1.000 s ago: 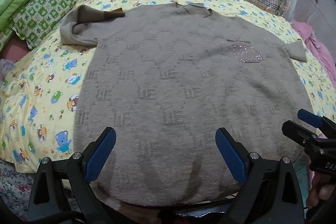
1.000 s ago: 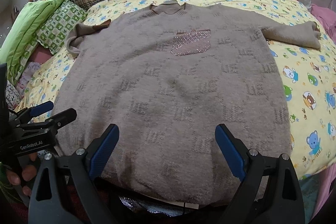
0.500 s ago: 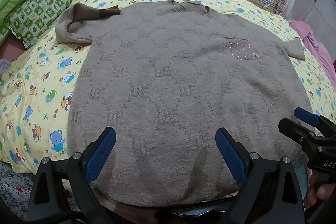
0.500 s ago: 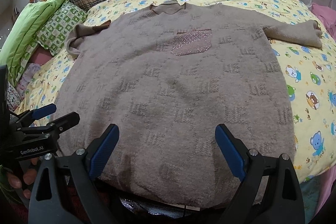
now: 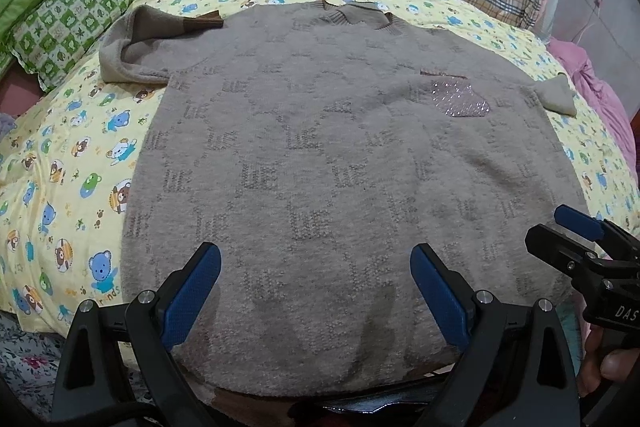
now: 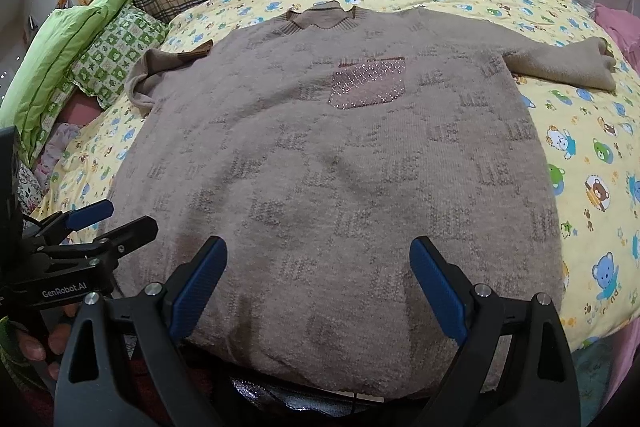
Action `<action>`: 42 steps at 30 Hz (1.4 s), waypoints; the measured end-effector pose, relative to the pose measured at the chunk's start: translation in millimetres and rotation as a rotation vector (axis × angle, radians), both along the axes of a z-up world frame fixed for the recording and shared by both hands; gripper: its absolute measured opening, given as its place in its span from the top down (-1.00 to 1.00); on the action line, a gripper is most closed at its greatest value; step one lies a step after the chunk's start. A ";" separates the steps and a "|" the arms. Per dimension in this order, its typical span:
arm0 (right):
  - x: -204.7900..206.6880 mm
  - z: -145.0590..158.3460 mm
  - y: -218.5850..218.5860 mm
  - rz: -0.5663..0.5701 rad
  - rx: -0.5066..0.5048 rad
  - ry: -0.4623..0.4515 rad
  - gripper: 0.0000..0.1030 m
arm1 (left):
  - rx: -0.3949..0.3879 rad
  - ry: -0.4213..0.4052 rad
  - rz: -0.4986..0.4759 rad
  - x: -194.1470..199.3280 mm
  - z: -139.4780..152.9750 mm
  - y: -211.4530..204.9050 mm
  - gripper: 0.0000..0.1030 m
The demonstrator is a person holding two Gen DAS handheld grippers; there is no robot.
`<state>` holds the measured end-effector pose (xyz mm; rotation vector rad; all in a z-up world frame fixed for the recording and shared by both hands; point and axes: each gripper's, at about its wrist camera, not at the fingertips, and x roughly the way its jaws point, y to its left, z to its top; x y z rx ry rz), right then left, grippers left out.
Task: Fold small clothes
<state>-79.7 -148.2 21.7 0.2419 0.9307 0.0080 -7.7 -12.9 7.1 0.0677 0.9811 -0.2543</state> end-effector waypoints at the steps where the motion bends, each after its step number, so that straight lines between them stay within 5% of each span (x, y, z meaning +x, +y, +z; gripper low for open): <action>1: -0.1 0.2 0.1 0.000 0.000 -0.002 -0.80 | -0.007 -0.002 -0.002 0.1 0.4 0.5 -0.87; 8: 4.5 3.5 -7.3 -0.009 0.045 0.021 -0.80 | -0.070 -0.001 -0.006 6.3 1.1 4.1 -0.87; 26: 16.8 19.8 -95.8 -0.218 0.089 -0.032 -0.80 | -0.022 -0.005 0.015 53.4 1.2 -0.8 -0.87; 34: 42.5 48.9 -201.0 -0.397 0.004 -0.101 -0.74 | -0.005 -0.039 0.045 90.7 14.2 -4.8 -0.87; 38: 71.5 62.0 -275.2 -0.537 -0.062 -0.109 -0.26 | -0.016 -0.020 0.075 111.6 14.5 -6.2 -0.87; 42: 106.7 58.7 -349.7 -0.654 -0.049 -0.071 -0.22 | -0.021 0.003 0.090 121.2 8.1 -9.9 -0.87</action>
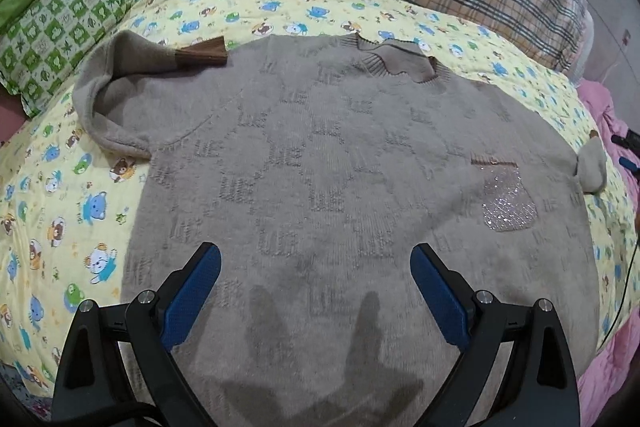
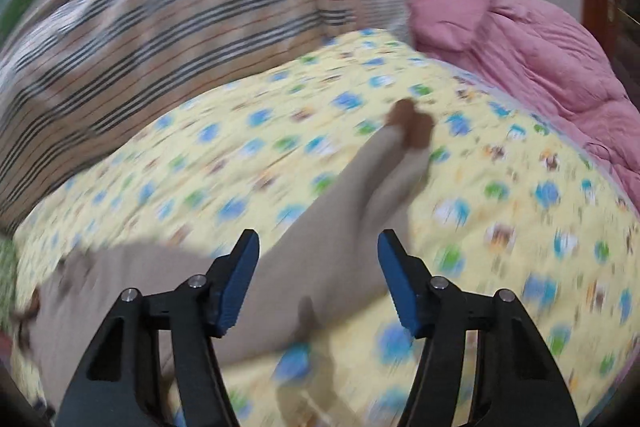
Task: Fold small clothes
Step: 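Grasp the brown sleeve cuff with the right tool and lift it, then fold the held sleeve across the sweater body and release it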
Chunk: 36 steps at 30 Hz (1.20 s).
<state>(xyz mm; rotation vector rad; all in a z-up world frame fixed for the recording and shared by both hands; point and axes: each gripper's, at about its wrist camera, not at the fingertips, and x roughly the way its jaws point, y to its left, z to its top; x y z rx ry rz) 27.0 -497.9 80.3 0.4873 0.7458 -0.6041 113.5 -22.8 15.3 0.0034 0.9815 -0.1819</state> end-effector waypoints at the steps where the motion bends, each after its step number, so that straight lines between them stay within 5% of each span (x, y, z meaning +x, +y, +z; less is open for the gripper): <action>1: 7.1 -1.2 -13.6 -0.020 0.004 0.001 -0.22 | 0.007 0.009 0.000 2.2 -3.2 -1.6 -0.87; 7: 61.9 -31.5 -74.8 -0.094 0.012 0.139 -0.22 | 0.029 0.060 0.003 13.3 -21.0 -5.0 -0.87; 8: 63.6 -36.0 -82.5 -0.101 0.023 0.151 -0.12 | 0.027 0.065 0.008 16.0 -22.7 -4.0 -0.87; 9: 67.0 -45.0 -89.8 -0.105 0.041 0.165 0.43 | 0.025 0.068 0.014 18.6 -23.7 -2.4 -0.87; 10: 69.3 -52.3 -93.6 -0.088 0.069 0.160 0.72 | 0.021 0.070 0.019 20.4 -24.4 -1.0 -0.87; 13: 67.2 -46.1 -80.1 -0.021 0.055 0.081 0.82 | 0.006 0.070 0.033 24.5 -25.3 4.6 -0.87; 19: 65.3 10.9 31.0 0.315 0.069 -0.171 0.83 | -0.032 0.062 0.030 24.6 -21.1 10.7 -0.87; 24: 85.1 29.7 140.9 0.609 0.174 -0.271 0.83 | -0.071 0.043 0.023 12.6 -12.0 19.2 -0.87; 29: 107.0 27.8 263.7 0.915 0.220 -0.285 0.83 | -0.118 0.037 0.034 6.1 -7.2 38.6 -0.87; 36: 128.0 -14.2 367.8 1.108 0.327 -0.187 0.77 | -0.211 0.049 0.038 11.7 -6.1 63.3 -0.87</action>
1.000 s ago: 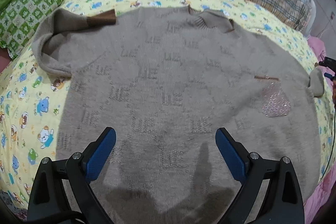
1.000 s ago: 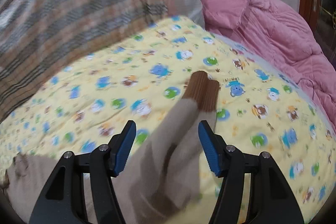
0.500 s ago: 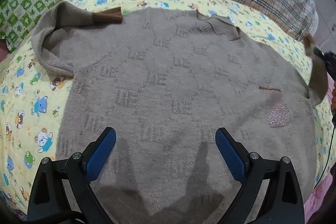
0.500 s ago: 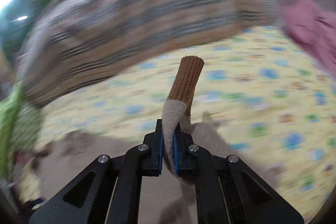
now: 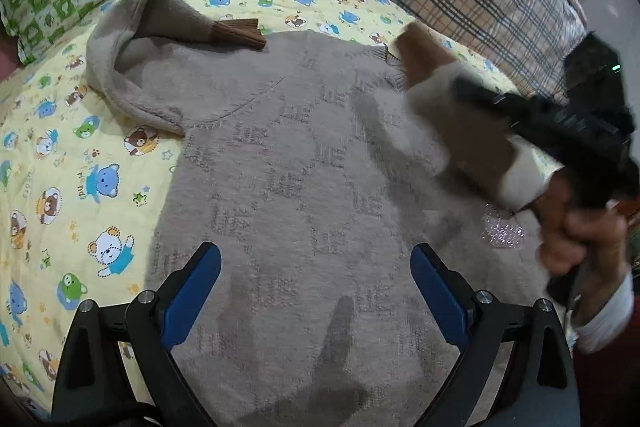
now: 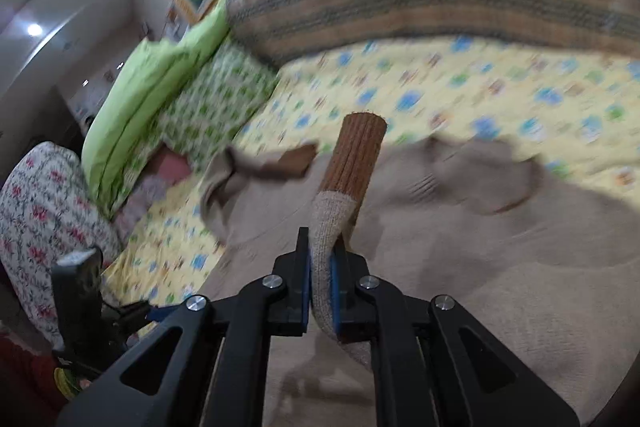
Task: Fold small clothes
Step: 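Fold the held sleeve across the sweater body and release it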
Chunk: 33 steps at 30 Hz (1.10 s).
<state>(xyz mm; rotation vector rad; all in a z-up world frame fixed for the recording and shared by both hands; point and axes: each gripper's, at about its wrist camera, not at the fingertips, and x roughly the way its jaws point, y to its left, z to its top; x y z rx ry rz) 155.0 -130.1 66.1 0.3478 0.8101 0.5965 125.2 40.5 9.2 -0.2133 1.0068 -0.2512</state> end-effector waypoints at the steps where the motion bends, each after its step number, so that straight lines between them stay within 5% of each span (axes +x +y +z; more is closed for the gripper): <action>1: 4.5 -4.5 6.0 0.009 0.001 0.020 0.76 | -0.022 0.009 -0.005 3.8 -1.4 1.7 -0.87; 2: 7.1 -13.9 13.5 0.019 -0.012 0.056 0.66 | -0.044 0.018 -0.012 8.3 -2.8 2.6 -0.87; 3: 9.3 -21.8 16.0 0.021 -0.024 0.083 0.35 | -0.063 0.024 -0.019 12.8 -3.9 2.0 -0.87; 5: 10.4 -29.0 13.9 0.002 -0.018 0.112 0.17 | -0.102 0.029 -0.041 25.6 -6.3 -1.9 -0.87; 14: -39.0 -8.3 -67.8 -0.213 0.075 0.067 0.12 | -0.308 0.103 -0.096 121.6 -34.7 -33.2 -0.83; 16: -60.5 -6.5 -87.4 -0.279 0.074 0.055 0.02 | -0.356 0.082 -0.094 135.2 -36.0 -37.8 -0.50; 18: -76.4 -8.4 -101.6 -0.344 0.086 0.059 -0.04 | -0.390 0.080 -0.122 145.3 -37.6 -45.5 0.68; 20: -85.7 -11.4 -112.3 -0.384 0.092 0.069 -0.04 | -0.348 0.039 -0.122 143.2 -27.5 -51.3 0.77; 24: -104.7 -5.1 -139.2 -0.511 0.055 0.024 -0.04 | -0.302 -0.134 -0.063 109.0 11.8 -26.2 0.67; 26: -111.1 -1.6 -153.7 -0.556 0.045 0.002 -0.04 | -0.242 -0.077 -0.038 113.3 -2.4 -15.6 0.36; 29: -109.7 -4.0 -173.9 -0.605 0.016 0.003 -0.04 | -0.237 0.058 -0.029 121.3 -31.8 -8.2 0.32; 33: -93.0 -14.1 -193.7 -0.676 -0.078 0.057 -0.04 | -0.289 0.071 -0.017 122.3 -42.9 -2.9 0.27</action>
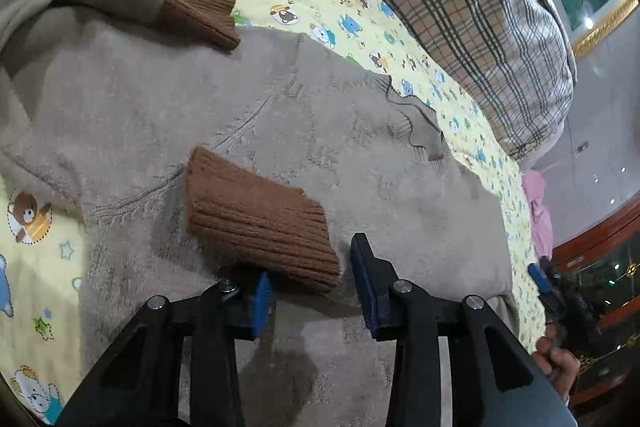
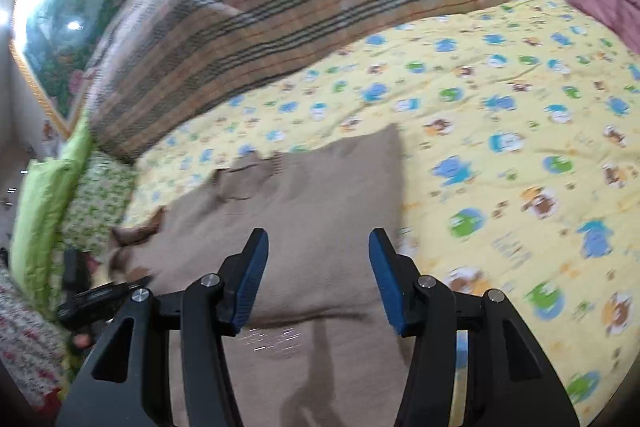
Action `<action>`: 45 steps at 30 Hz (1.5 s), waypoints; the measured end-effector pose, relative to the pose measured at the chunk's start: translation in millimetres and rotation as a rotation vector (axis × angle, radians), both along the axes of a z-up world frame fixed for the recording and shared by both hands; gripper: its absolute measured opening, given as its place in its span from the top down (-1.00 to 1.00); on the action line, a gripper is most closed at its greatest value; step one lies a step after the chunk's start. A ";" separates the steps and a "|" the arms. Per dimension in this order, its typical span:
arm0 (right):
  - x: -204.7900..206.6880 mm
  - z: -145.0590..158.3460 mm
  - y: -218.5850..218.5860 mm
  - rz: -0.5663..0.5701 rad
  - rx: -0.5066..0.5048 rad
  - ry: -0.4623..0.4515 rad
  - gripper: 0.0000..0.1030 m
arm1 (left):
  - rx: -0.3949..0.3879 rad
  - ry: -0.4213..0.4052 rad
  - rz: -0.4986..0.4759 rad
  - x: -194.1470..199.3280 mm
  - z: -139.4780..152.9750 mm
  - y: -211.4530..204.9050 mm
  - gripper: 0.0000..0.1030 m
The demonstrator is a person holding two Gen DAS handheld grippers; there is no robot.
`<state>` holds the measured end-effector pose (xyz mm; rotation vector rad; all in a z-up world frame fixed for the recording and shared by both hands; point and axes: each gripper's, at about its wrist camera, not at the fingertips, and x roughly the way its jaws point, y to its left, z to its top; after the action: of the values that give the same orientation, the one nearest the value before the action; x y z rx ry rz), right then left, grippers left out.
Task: Fold small clothes
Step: 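Fold the held sleeve across the sweater body and release it, then grasp the other brown cuff with the left tool and lift it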
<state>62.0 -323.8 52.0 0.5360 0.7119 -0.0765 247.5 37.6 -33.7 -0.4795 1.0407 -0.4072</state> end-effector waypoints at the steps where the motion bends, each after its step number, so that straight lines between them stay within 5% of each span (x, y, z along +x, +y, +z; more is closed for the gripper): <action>1: 6.3 -3.8 -4.6 -0.008 -0.009 0.028 -0.04 | -0.012 -0.005 0.002 2.5 0.8 -0.2 0.31; 7: 39.4 -38.2 -18.8 0.008 -0.007 0.195 -0.04 | -0.014 -0.091 -0.060 -7.6 53.7 -8.3 0.72; 9: 50.7 -46.4 -11.3 0.069 -0.025 0.226 0.77 | -0.043 -0.105 -0.080 -17.2 68.2 -5.8 0.71; 11: 54.6 -45.0 -9.1 0.063 -0.060 0.232 0.77 | 0.059 -0.087 -0.057 -17.0 69.0 -3.7 0.52; 13: 55.2 -40.0 -14.0 0.019 -0.084 0.226 0.76 | 0.182 -0.042 -0.002 -12.5 53.2 3.0 0.49; 16: 53.8 -38.9 -13.9 -0.010 -0.084 0.236 0.49 | 0.137 0.051 0.074 -10.9 26.5 29.2 0.52; 22: 29.4 -7.3 9.7 -0.038 -0.163 0.121 0.03 | 0.177 -0.013 0.096 -37.0 34.5 53.2 0.47; 25: 23.8 -2.9 28.7 0.023 -0.110 0.080 -0.01 | 0.227 -0.063 0.113 -44.4 47.5 66.7 0.19; 27: 22.0 -8.5 44.3 0.075 -0.069 0.096 -0.04 | 0.281 -0.087 0.154 -42.4 54.8 80.1 -0.28; 29: 21.1 -15.8 59.1 0.113 -0.051 0.115 -0.04 | 0.326 -0.118 0.192 -36.4 65.5 89.9 -0.34; 34: 20.4 -35.9 91.7 0.197 0.032 0.166 -0.05 | 0.517 -0.194 0.169 -1.4 85.3 84.1 -0.48; 40: 18.5 -40.8 108.3 0.222 0.060 0.192 -0.08 | 0.953 -0.347 -0.070 37.7 72.8 31.7 -0.63; 45: 18.5 -47.2 103.3 0.200 0.089 0.223 -0.11 | 1.099 -0.264 -0.223 79.3 26.8 20.7 -0.65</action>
<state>80.4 -220.6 4.8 0.5436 0.9865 0.0845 326.8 58.3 -7.0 0.6600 0.9083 -0.0443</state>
